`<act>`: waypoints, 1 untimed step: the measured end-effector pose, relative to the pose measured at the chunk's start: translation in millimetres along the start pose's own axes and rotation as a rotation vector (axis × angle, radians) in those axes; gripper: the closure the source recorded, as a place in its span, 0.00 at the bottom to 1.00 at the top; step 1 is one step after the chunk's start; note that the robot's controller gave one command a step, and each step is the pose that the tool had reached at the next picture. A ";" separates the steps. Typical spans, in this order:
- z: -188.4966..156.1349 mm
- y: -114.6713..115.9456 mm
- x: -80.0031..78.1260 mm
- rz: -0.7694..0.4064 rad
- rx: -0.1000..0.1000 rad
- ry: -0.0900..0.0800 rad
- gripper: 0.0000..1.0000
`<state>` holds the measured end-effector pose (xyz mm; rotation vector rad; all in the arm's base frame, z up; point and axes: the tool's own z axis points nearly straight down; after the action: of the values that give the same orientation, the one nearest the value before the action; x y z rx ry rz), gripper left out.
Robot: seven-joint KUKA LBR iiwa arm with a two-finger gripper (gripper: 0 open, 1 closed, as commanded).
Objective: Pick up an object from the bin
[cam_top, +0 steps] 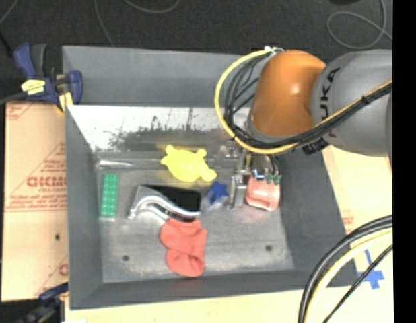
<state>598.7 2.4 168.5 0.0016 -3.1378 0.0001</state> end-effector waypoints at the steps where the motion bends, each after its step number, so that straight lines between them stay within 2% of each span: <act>1: -4.8 0.1 -1.6 0.000 0.000 -0.008 0.00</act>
Offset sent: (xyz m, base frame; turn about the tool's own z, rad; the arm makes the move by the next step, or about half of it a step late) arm -0.0136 0.0410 -0.0979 -0.0233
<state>600.3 2.5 173.3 0.0017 -3.1457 -0.0002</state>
